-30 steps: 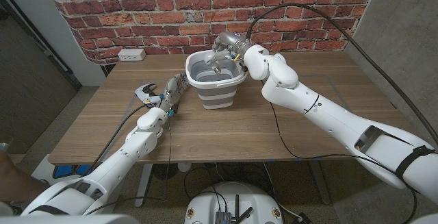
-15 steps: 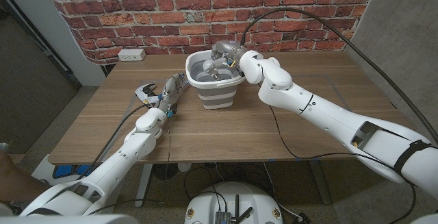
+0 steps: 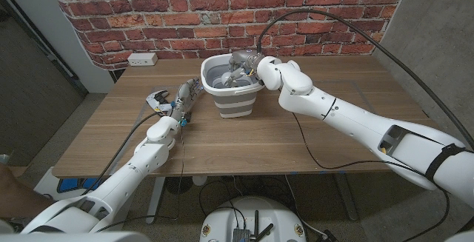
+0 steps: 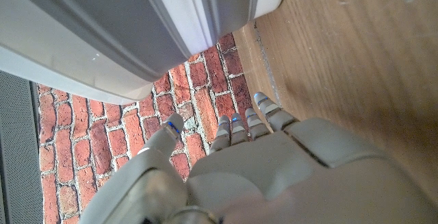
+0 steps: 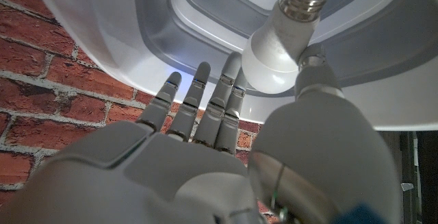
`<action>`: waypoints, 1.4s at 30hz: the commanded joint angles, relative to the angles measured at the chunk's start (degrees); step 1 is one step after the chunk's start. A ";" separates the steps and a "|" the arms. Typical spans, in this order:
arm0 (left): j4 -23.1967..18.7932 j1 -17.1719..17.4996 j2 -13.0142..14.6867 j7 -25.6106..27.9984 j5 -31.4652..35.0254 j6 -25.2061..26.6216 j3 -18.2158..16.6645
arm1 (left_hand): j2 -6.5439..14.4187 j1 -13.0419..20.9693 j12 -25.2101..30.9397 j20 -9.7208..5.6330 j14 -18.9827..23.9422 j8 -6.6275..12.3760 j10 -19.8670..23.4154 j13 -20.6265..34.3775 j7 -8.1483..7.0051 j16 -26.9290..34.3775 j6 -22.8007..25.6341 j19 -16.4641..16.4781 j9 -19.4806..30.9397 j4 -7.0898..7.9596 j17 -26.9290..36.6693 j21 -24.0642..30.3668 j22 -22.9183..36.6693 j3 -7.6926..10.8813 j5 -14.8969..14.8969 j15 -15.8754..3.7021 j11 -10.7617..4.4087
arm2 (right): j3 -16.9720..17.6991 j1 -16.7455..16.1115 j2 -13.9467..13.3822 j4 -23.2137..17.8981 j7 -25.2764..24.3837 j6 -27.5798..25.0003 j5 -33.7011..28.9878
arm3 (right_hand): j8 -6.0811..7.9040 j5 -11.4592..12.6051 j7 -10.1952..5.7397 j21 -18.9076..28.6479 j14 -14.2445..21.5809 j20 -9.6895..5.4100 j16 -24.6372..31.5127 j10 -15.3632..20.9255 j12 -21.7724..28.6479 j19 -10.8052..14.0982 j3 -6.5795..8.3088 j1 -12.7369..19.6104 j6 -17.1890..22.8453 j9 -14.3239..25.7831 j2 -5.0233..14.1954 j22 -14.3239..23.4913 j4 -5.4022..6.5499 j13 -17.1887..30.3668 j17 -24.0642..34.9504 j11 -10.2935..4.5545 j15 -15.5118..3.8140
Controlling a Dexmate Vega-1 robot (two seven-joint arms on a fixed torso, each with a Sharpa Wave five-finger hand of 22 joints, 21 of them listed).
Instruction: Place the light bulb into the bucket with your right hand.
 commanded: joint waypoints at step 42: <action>-0.66 1.30 0.51 -0.06 -0.74 0.36 -0.47 | 4.68 0.69 0.06 -1.10 0.10 0.36 0.44 0.26 -0.02 0.42 0.68 -0.36 0.13 -0.05 0.19 0.14 0.35 0.11 0.13 0.12 -0.18 | -4.17 5.54 0.49 1.71 15.22 2.17 -2.45 | -9.46 -1.34 4.87 -0.07 -10.97 2.31 -3.30 -19.14 -9.79 -3.88 -1.55 1.24 -20.73 -2.54 3.60 0.08 0.52 0.34 0.48 5.00 2.31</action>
